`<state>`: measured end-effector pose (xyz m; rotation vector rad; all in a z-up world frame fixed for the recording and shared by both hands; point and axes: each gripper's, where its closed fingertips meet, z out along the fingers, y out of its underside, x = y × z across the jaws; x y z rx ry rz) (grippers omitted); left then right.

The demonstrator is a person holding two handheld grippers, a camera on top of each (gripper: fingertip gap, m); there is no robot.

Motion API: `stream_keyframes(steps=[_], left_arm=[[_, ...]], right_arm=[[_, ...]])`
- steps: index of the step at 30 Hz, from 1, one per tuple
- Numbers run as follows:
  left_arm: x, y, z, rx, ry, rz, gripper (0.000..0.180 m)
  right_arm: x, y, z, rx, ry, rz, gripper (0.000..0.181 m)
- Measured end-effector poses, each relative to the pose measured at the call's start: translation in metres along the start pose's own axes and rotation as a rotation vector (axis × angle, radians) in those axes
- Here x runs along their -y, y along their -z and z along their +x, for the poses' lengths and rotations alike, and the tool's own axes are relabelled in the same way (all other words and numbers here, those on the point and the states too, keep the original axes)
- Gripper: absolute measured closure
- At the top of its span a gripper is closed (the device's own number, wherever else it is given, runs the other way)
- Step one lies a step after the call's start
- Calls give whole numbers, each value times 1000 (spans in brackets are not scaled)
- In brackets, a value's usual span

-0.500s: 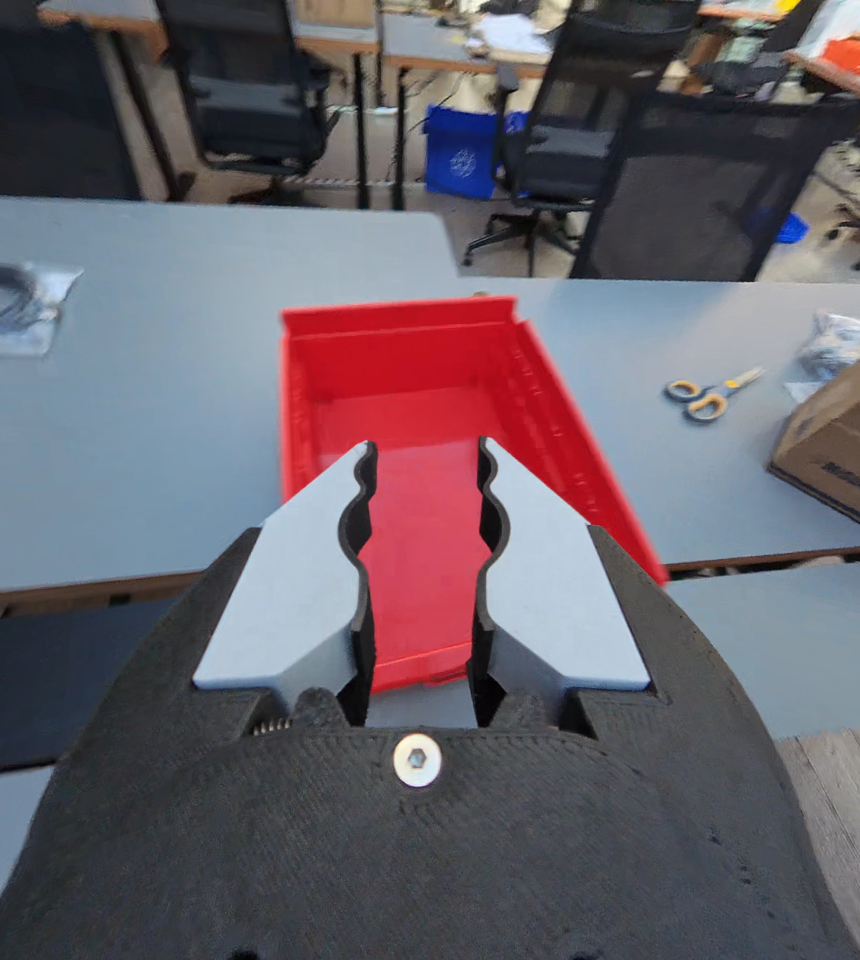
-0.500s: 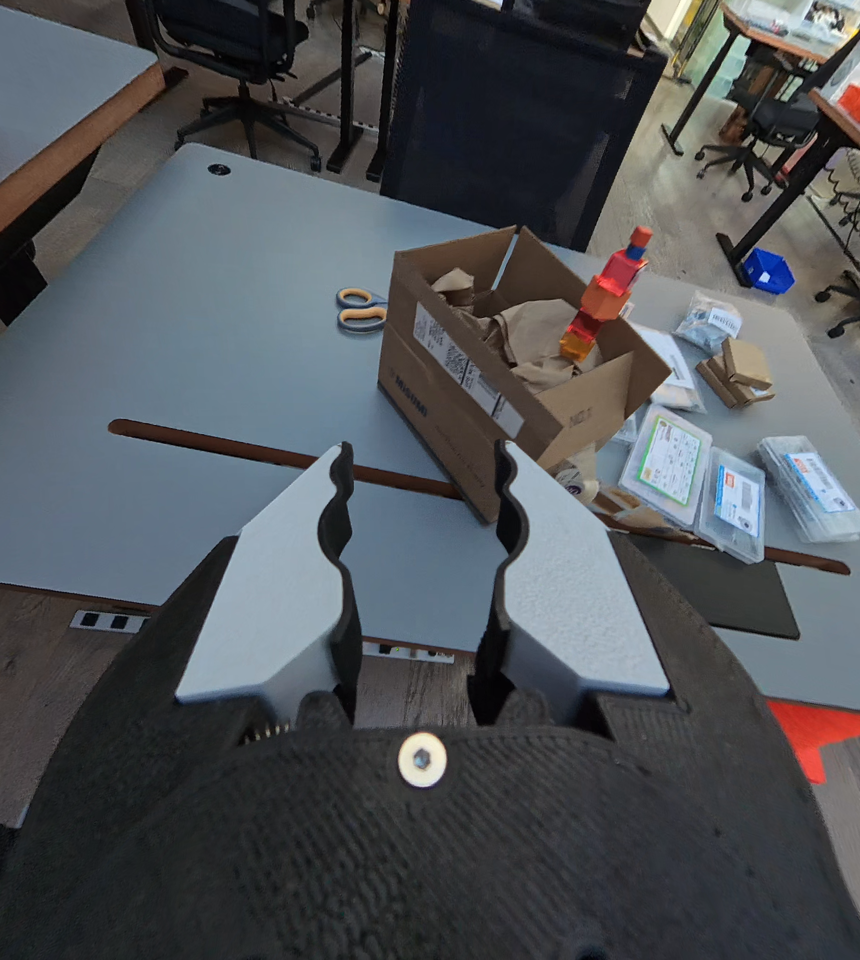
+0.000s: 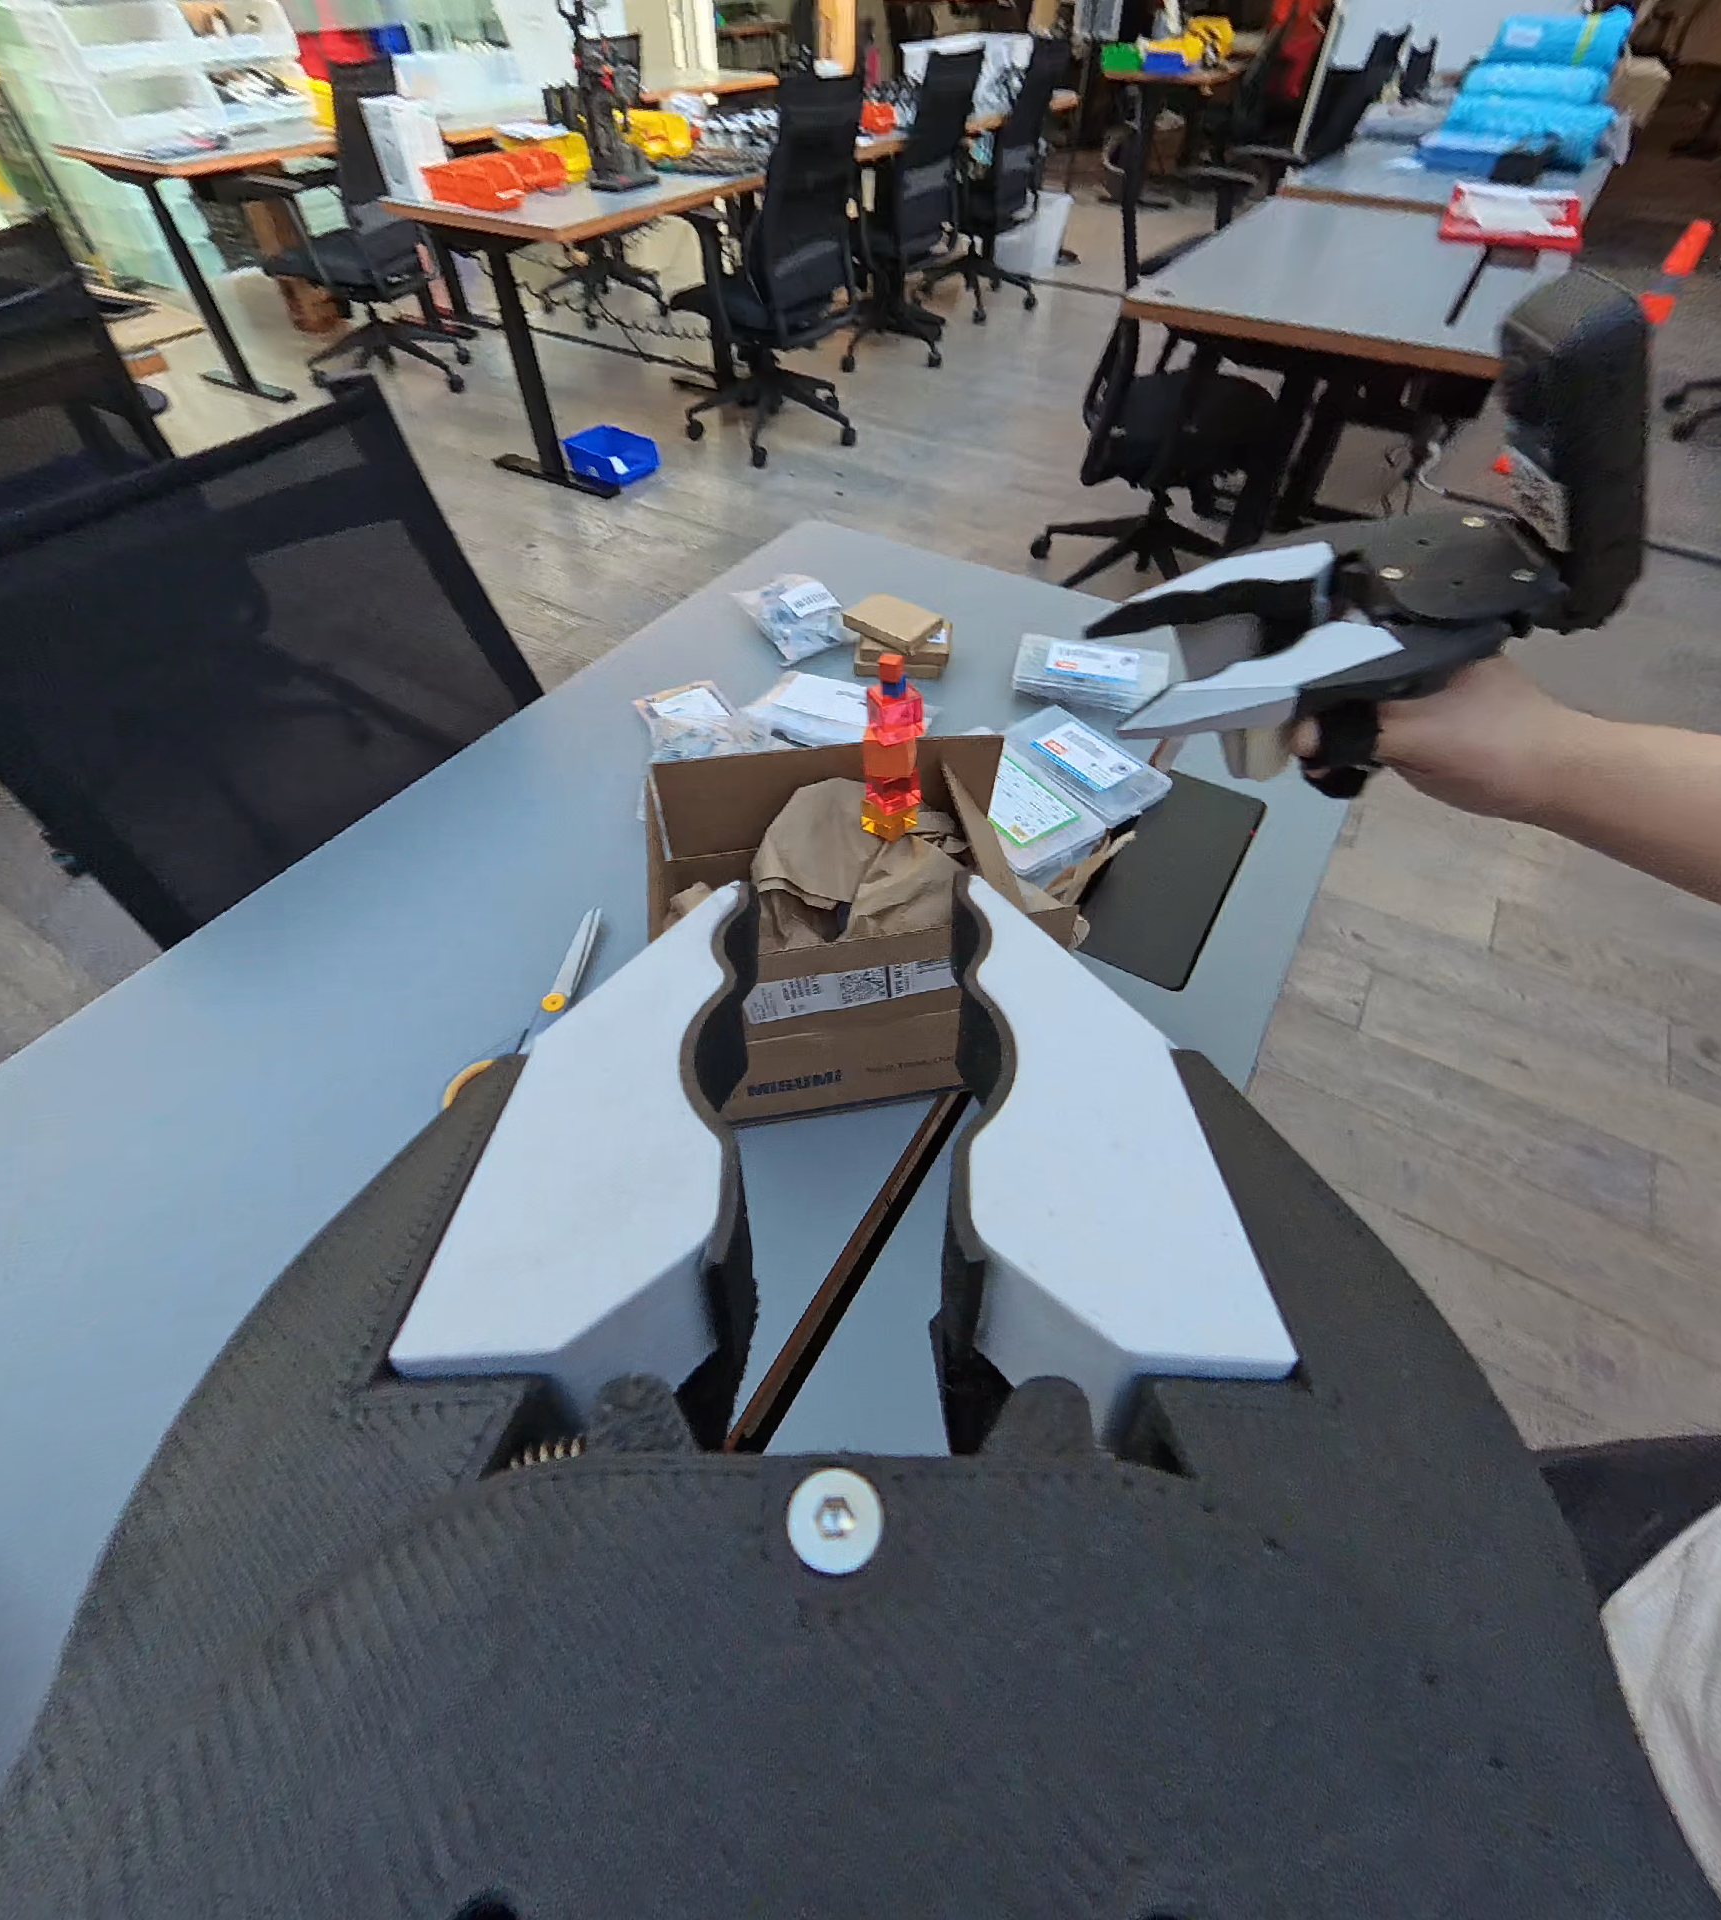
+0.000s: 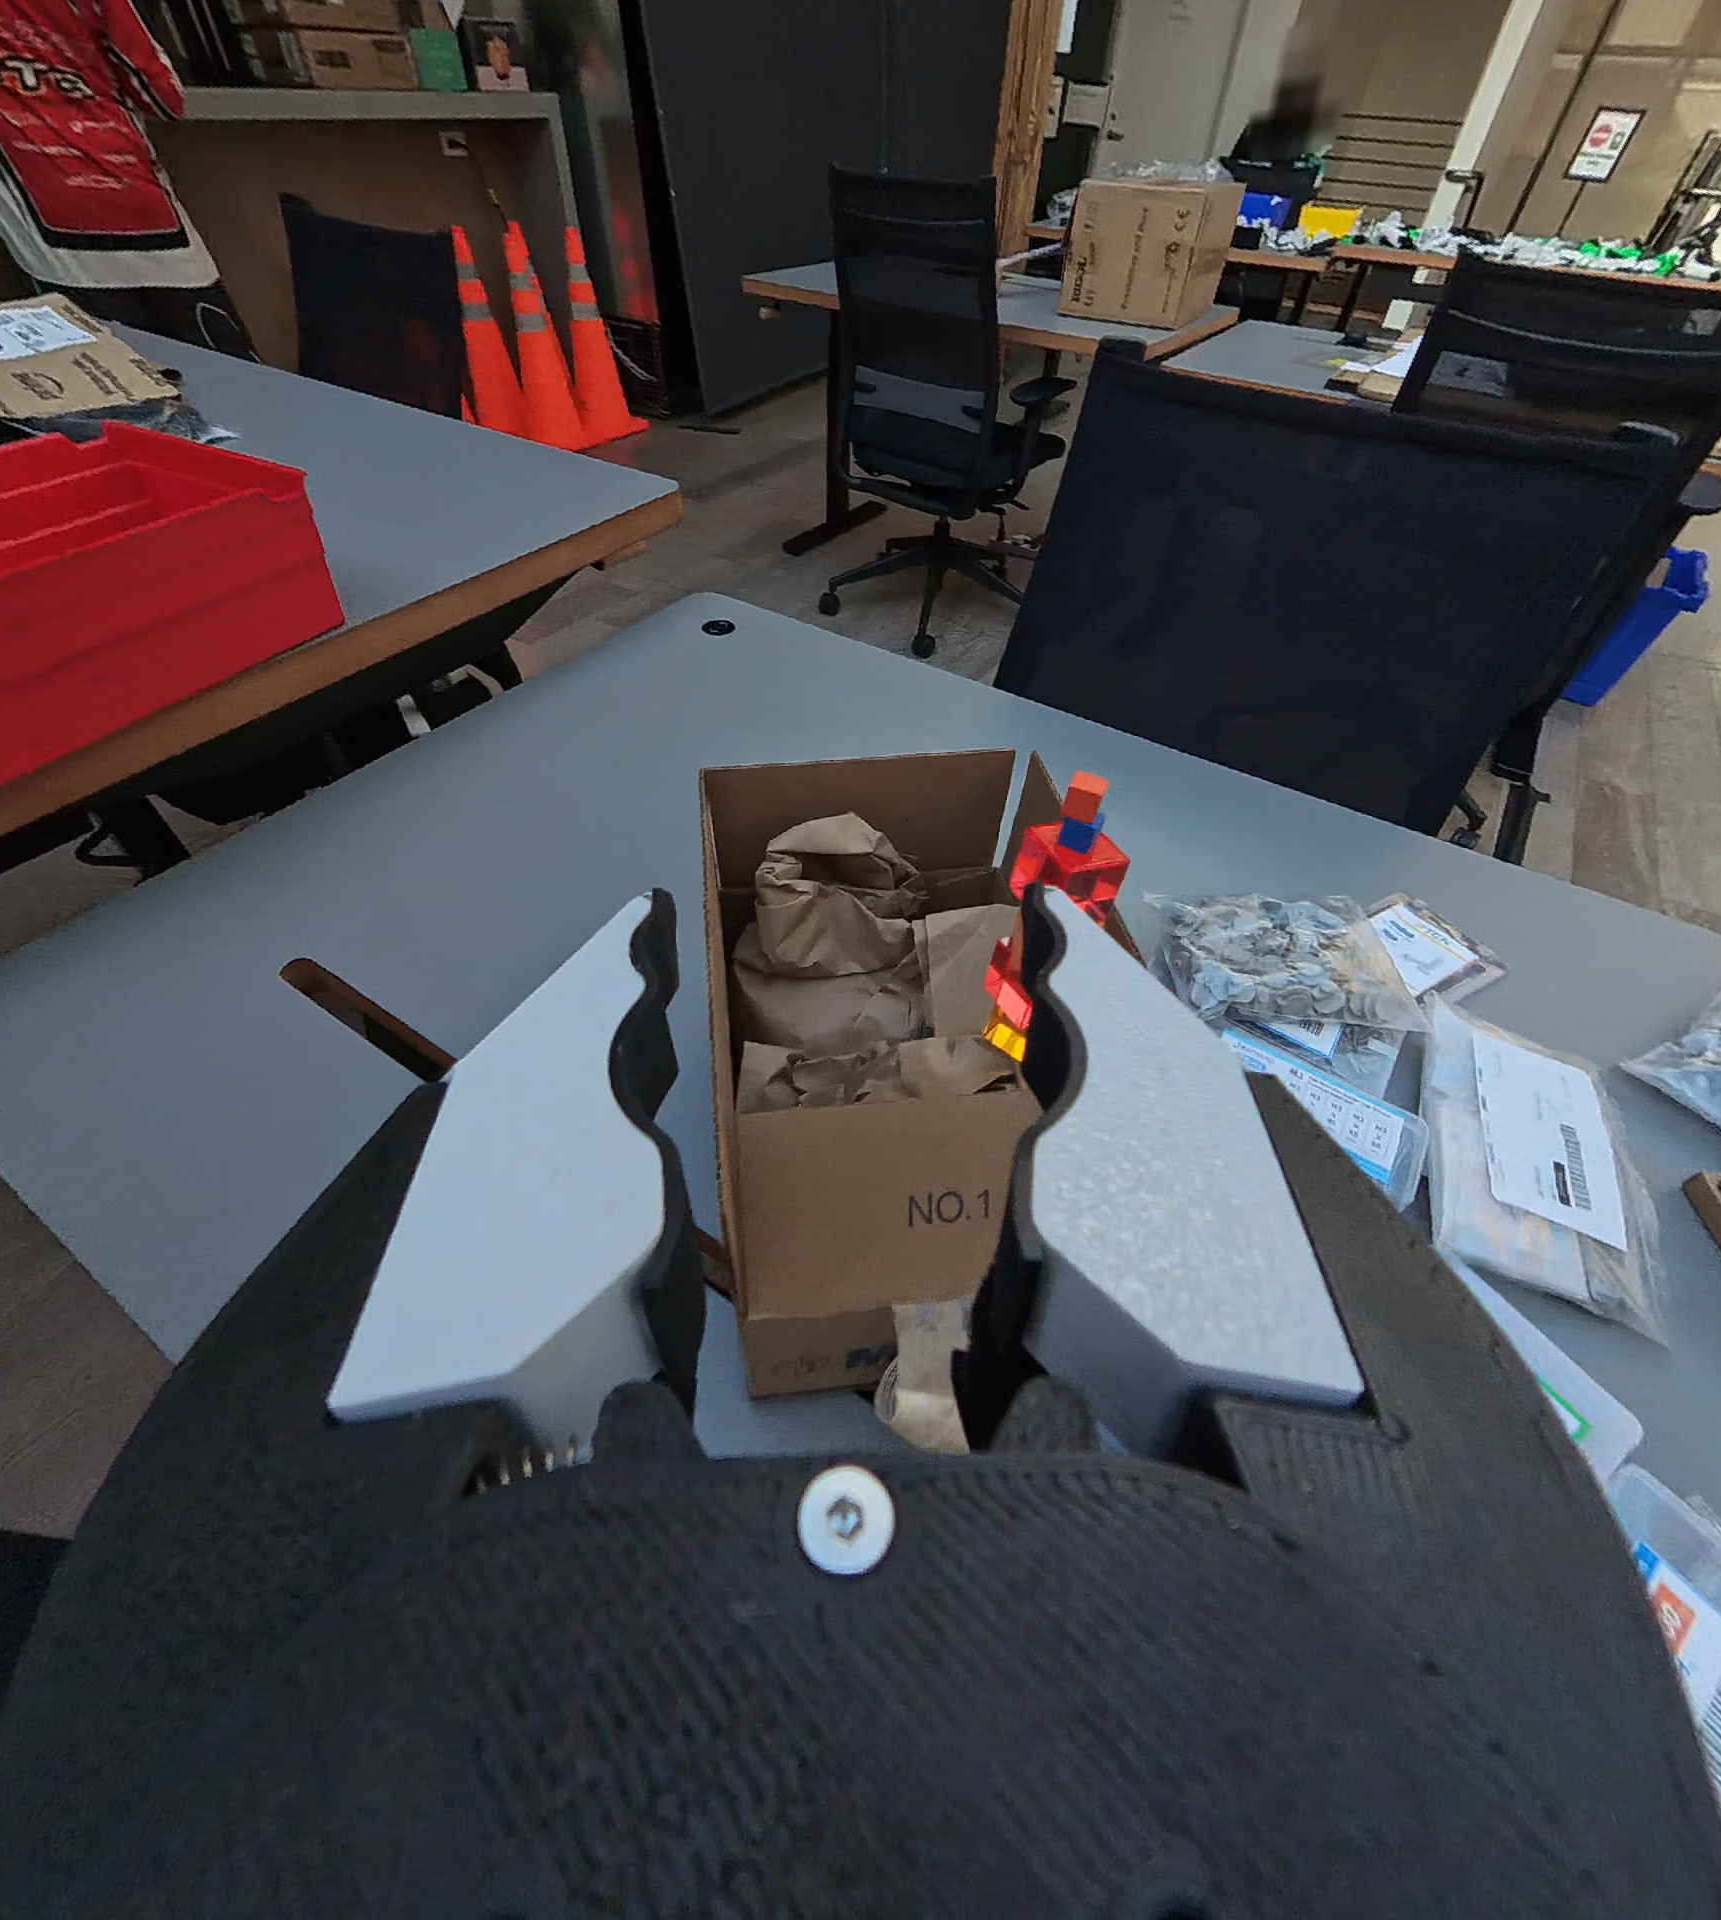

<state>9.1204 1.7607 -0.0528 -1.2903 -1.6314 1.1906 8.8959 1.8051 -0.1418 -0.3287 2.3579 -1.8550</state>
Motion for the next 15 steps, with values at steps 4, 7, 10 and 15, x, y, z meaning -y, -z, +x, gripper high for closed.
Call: stream_keyframes(steps=[4,7,10,15], left_arm=[[9,-67,17,-97,-174,-133,145],[14,-129,25,-127,-285,-223,157],[26,-189,32,-163,-282,-230,175],[14,-259,28,-236,-192,-335,166]], right_arm=[[-18,-40,38,53,-38,3,117],[-31,-62,55,80,-35,-6,116],[-37,-76,64,122,-59,13,116],[-39,-90,68,169,-58,36,117]])
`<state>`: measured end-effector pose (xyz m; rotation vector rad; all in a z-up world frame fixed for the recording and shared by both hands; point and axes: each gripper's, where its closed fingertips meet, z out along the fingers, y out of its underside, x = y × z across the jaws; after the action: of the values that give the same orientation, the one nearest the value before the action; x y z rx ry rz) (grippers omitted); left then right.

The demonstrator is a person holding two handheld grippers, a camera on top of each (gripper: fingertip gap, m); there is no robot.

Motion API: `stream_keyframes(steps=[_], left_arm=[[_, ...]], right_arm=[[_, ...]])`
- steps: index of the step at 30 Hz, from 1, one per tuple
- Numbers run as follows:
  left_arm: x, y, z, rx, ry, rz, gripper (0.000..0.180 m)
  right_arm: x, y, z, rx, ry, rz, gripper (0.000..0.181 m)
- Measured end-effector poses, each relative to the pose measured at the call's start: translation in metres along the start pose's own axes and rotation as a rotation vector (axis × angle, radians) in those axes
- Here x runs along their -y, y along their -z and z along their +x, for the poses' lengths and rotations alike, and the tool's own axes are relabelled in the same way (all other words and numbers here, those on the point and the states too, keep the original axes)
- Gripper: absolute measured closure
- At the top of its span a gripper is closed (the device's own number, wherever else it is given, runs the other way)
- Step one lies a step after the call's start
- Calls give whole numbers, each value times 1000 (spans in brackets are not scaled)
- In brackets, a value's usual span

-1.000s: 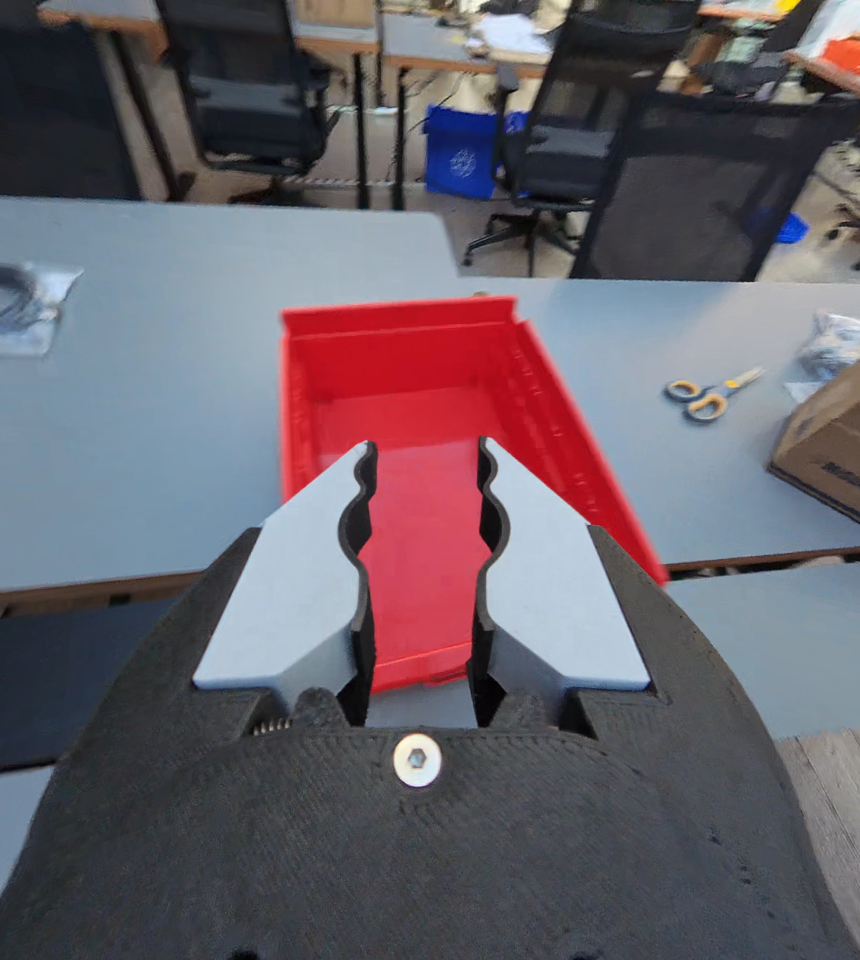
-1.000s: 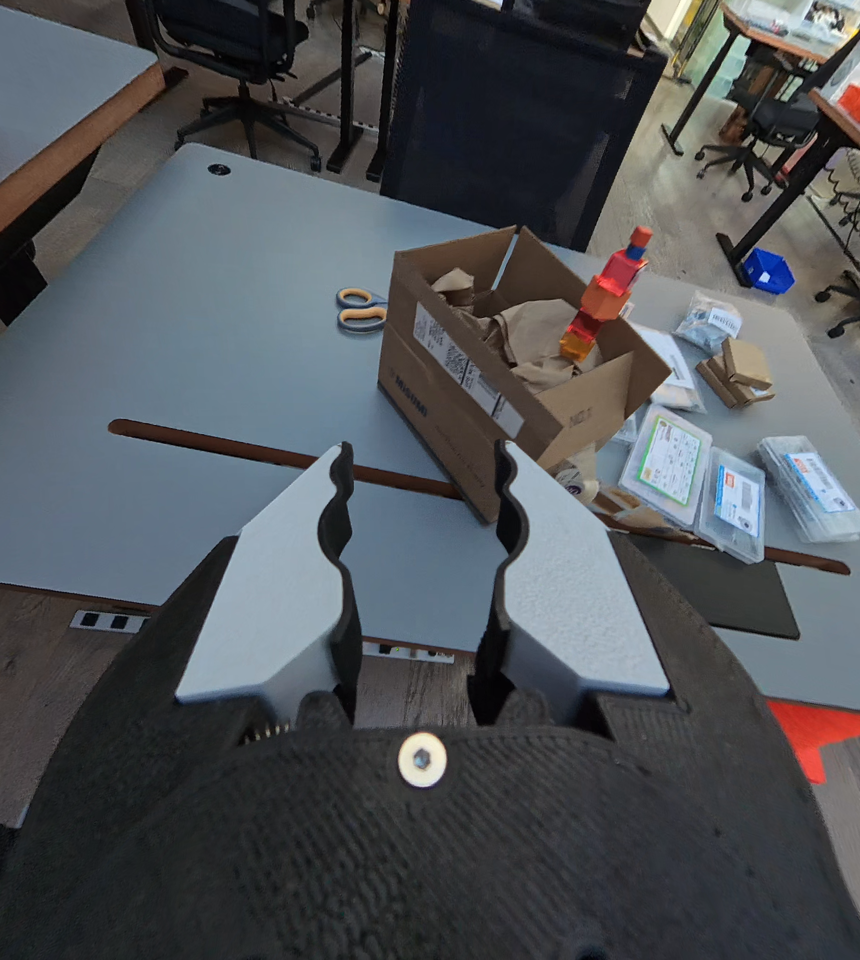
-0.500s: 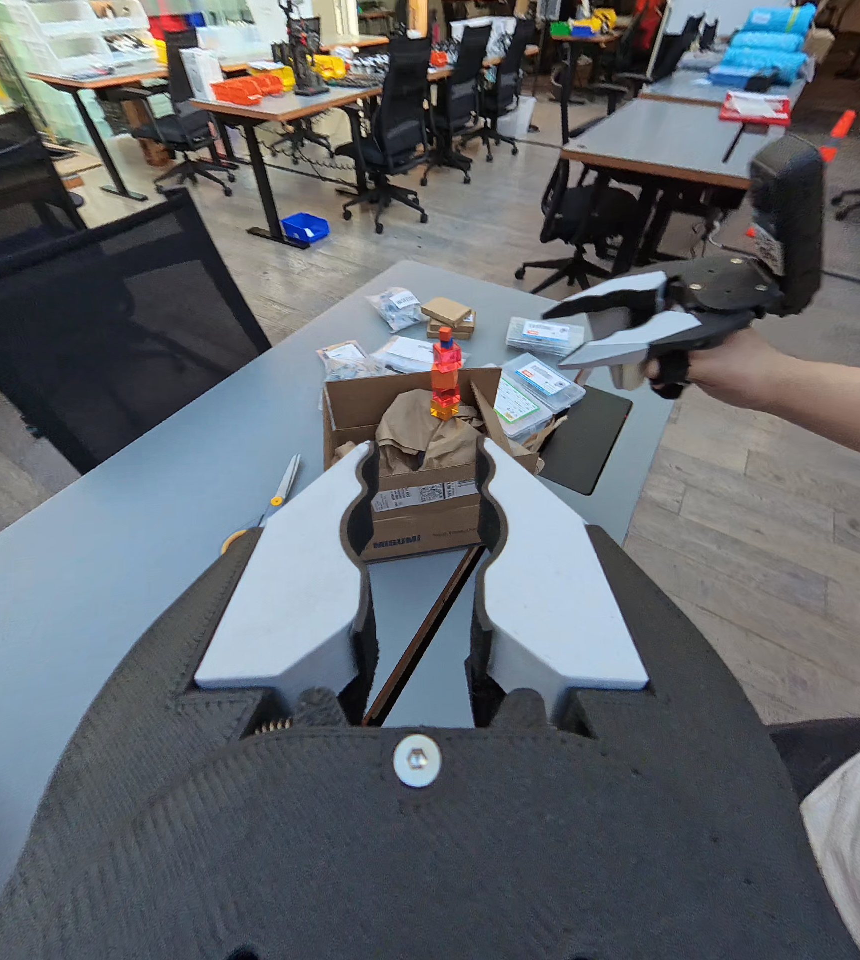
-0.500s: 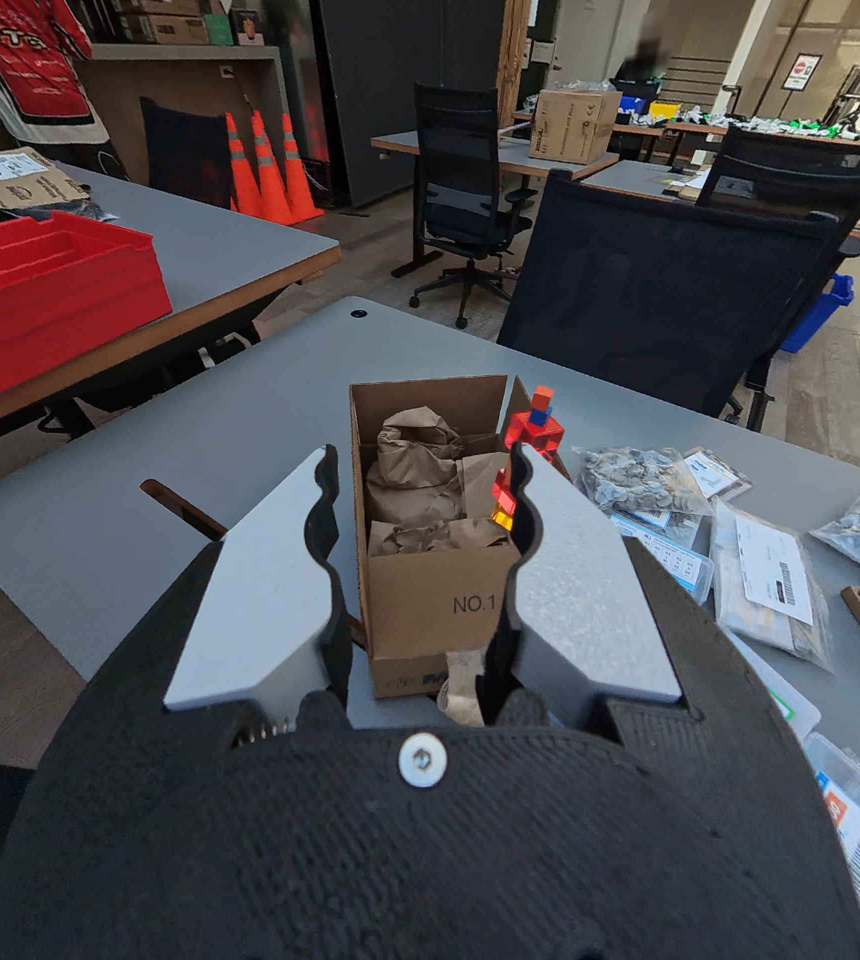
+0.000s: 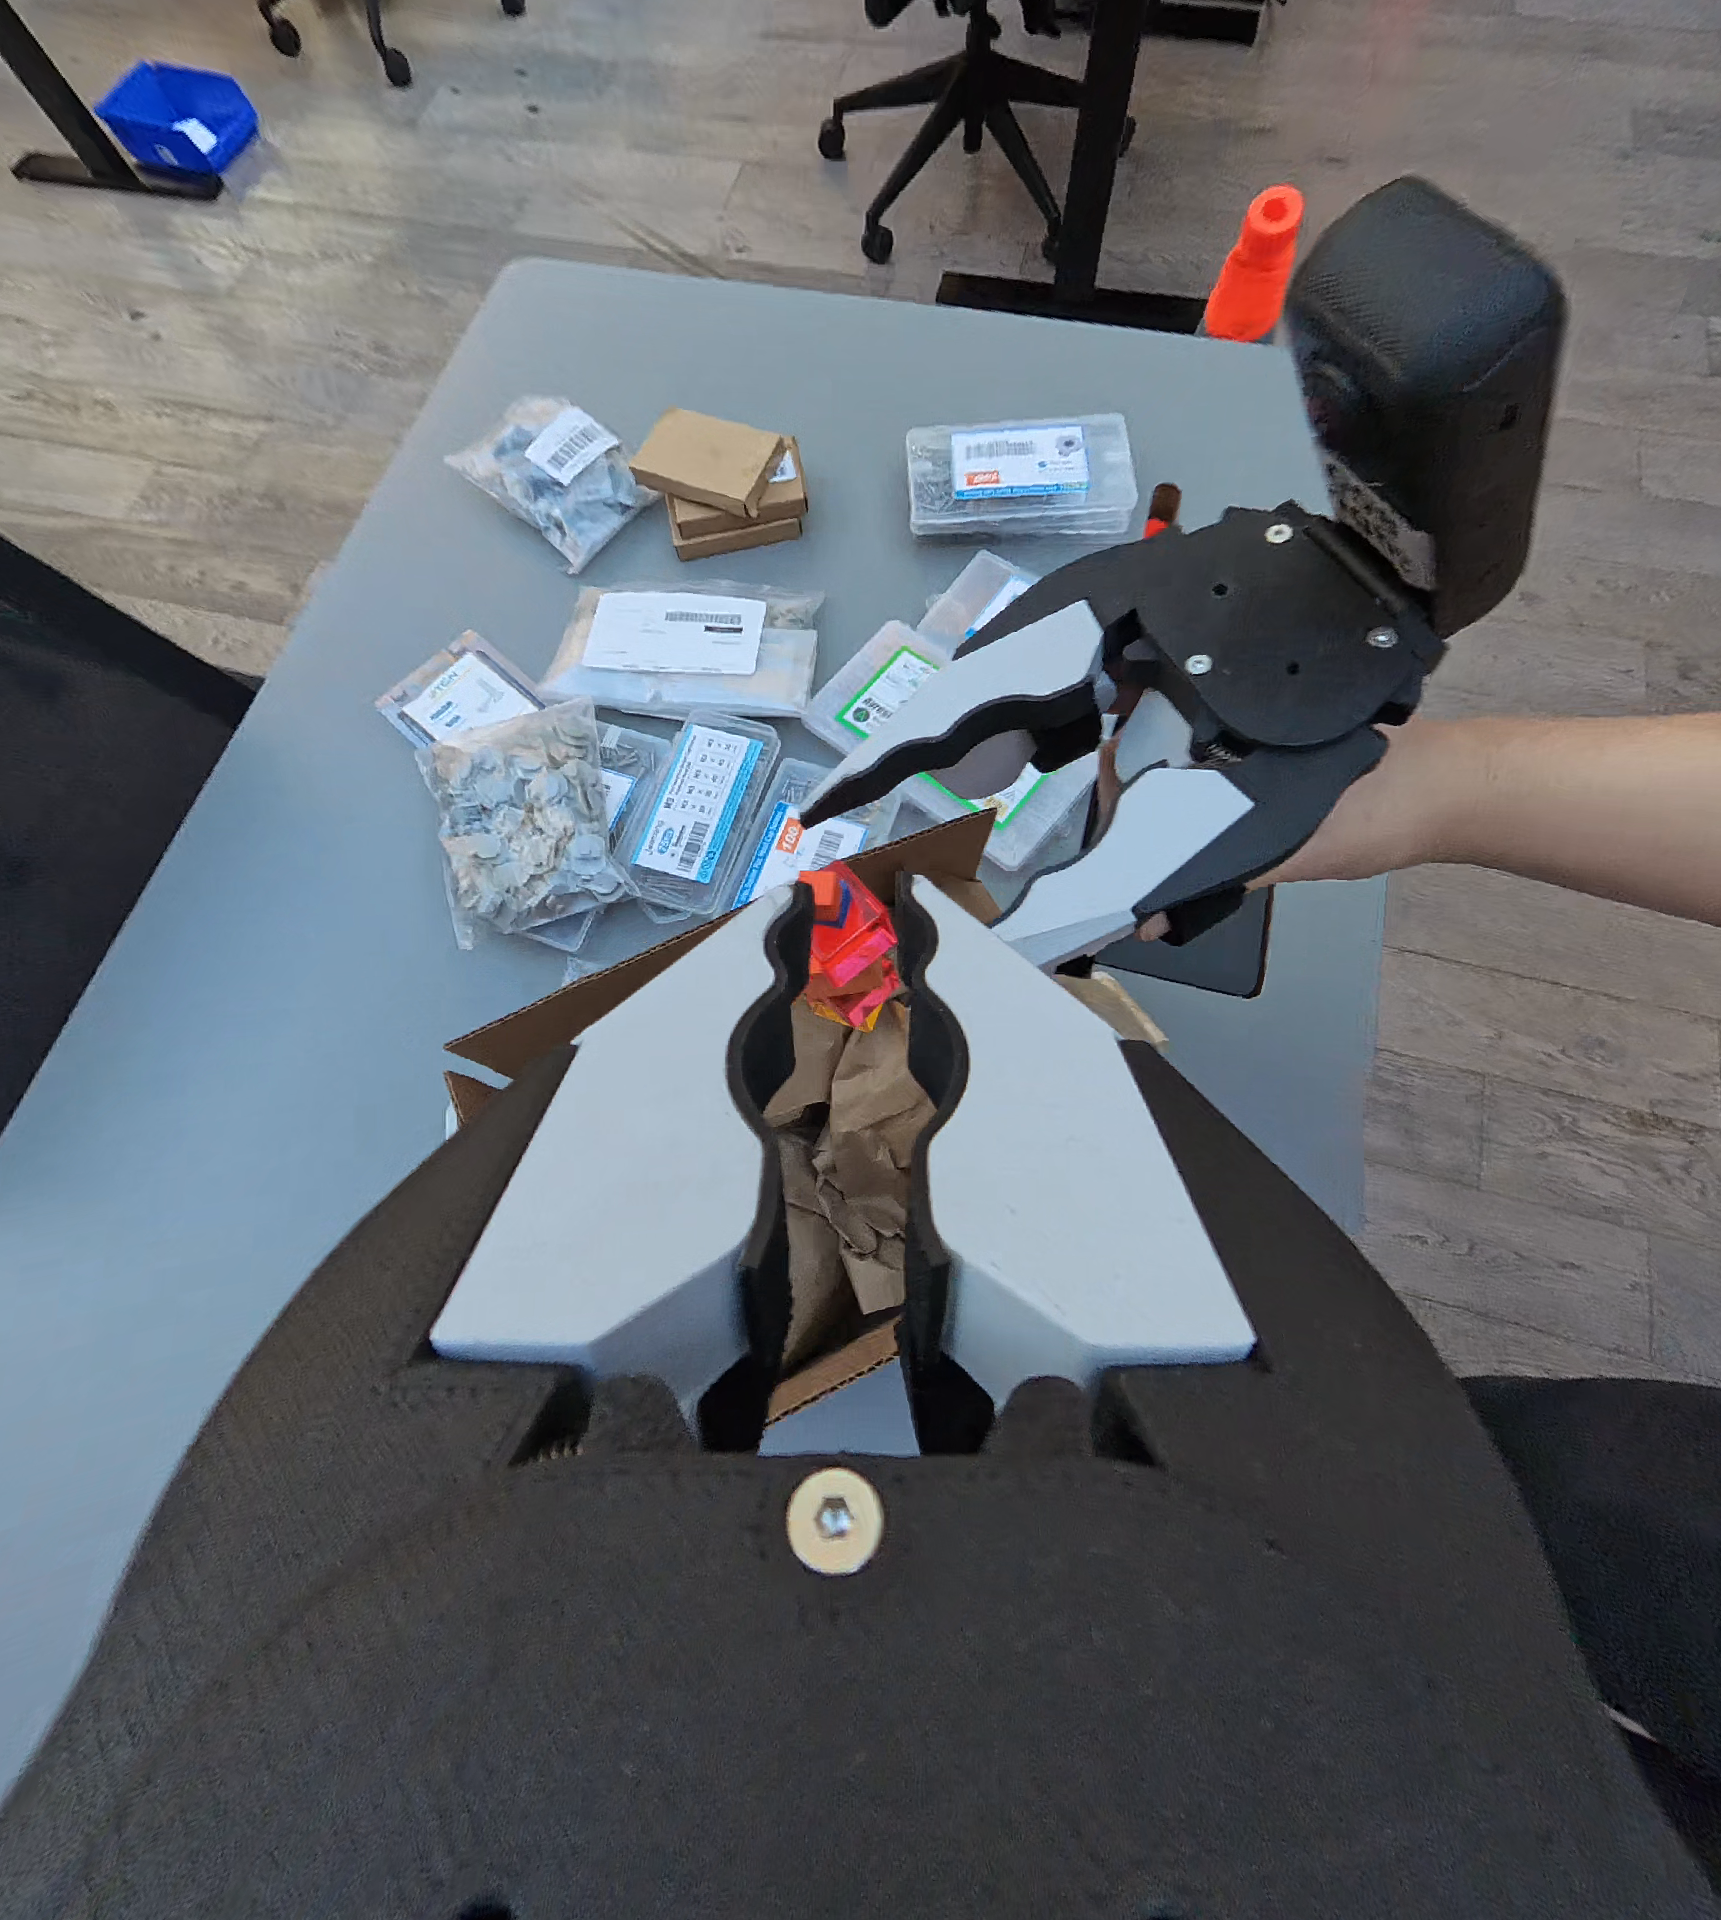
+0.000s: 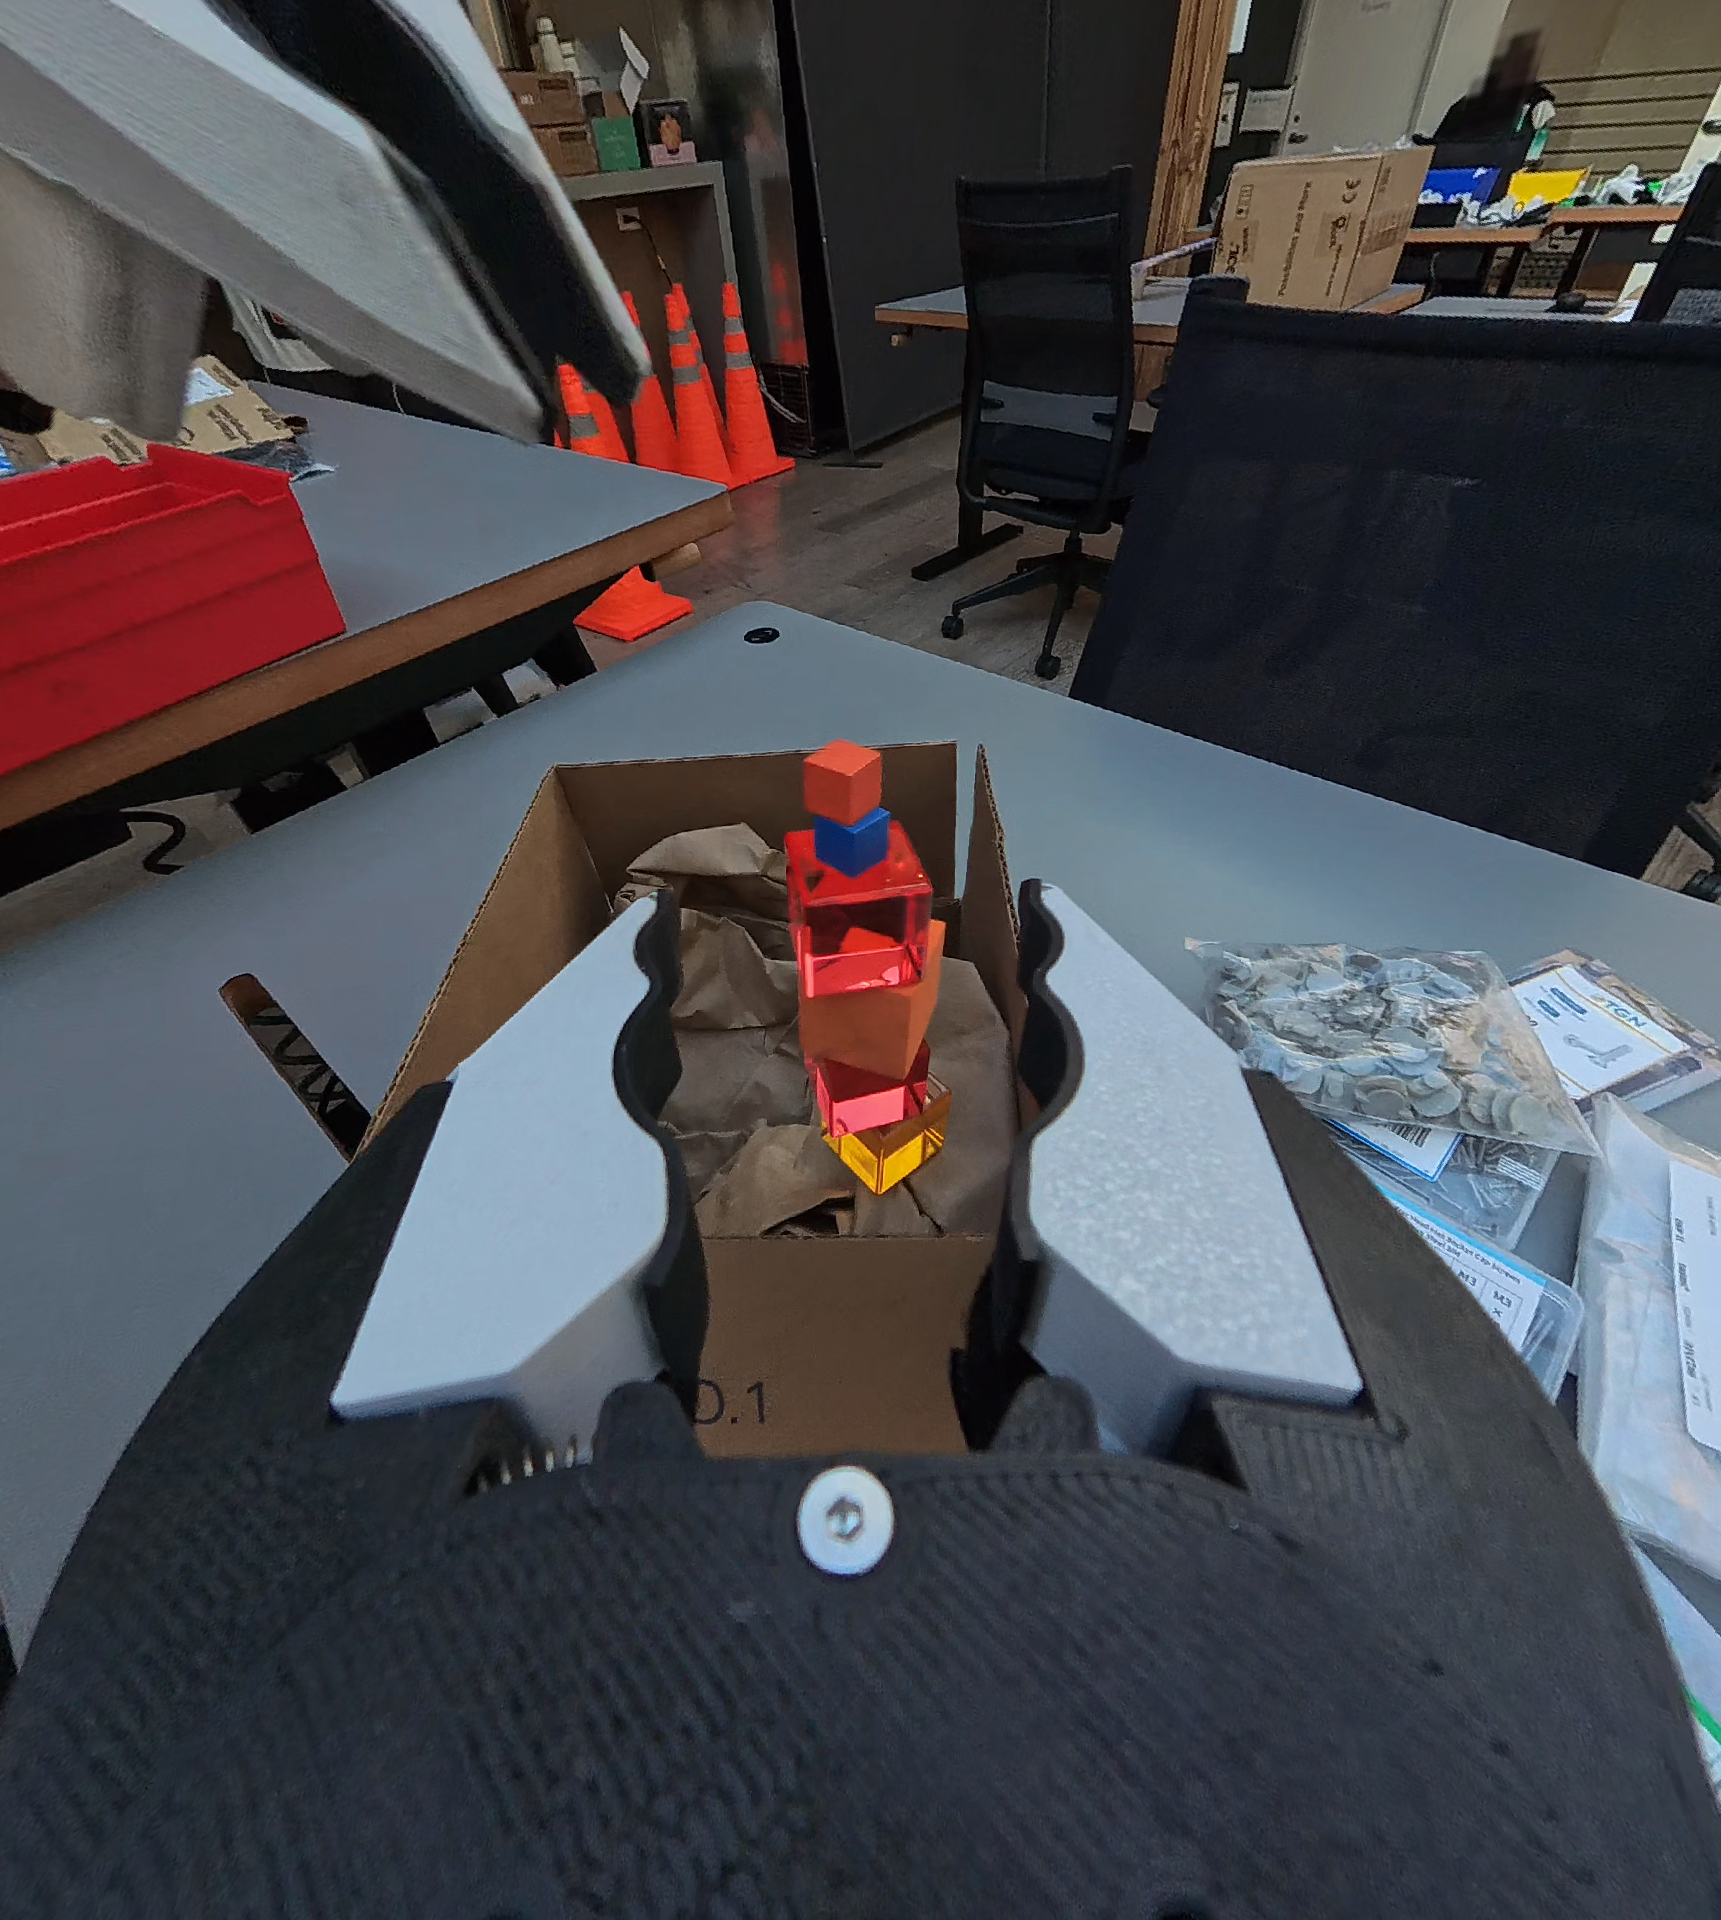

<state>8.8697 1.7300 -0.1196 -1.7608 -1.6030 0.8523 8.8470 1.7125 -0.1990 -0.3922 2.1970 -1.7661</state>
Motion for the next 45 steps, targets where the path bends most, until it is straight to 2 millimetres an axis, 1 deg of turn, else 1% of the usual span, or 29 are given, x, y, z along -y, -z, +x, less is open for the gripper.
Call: stream_keyframes(steps=[1,3,5,11,13,15,16,17,20,23,25,27,30,33,36,37,39,41,43,44,45], left_arm=[[-3,-6,-7,12,16,-15,166],[-4,-11,-11,4,68,-4,168],[-4,-9,-12,4,96,13,169],[-19,4,-15,40,91,-8,170],[-24,9,-17,49,90,-13,171],[-32,13,-20,61,80,-44,171],[-36,16,-21,69,76,-55,170],[-39,19,-23,77,74,-61,170],[-42,31,-23,87,85,-52,170],[-48,48,-17,92,102,-37,170],[-54,61,-11,103,108,-23,171],[-68,71,-6,107,124,-19,172],[-104,77,-2,107,157,-68,170],[-139,78,5,85,244,-94,167],[-161,86,16,76,322,-75,166],[-167,92,20,87,338,-61,167],[-178,108,28,114,376,-30,167],[-193,131,38,147,419,-7,167],[-207,162,49,189,471,24,168],[-214,181,55,211,502,47,168],[-222,200,60,237,532,74,169]], right_arm=[[-1,-2,0,13,0,2,118],[-4,-6,0,43,1,-2,122],[-6,-9,-1,72,3,-1,123],[-6,-14,1,130,5,11,128],[-5,-14,-2,162,-1,25,136],[-6,-14,-5,184,8,22,149],[-8,-14,-4,184,14,10,155],[-8,-14,-4,187,21,16,157],[-4,-13,-6,194,32,41,157],[3,-11,-7,189,37,65,157],[5,-9,-10,205,26,71,156],[6,-8,-10,201,28,79,157],[6,-1,-12,199,8,100,157],[22,13,-18,193,-18,154,157],[36,21,-26,185,3,148,157],[42,23,-29,182,13,148,157],[55,24,-43,193,31,143,157],[72,21,-66,219,53,132,157],[91,9,-104,284,42,118,157],[102,0,-131,338,24,113,156],[111,-12,-164,409,2,102,157]])
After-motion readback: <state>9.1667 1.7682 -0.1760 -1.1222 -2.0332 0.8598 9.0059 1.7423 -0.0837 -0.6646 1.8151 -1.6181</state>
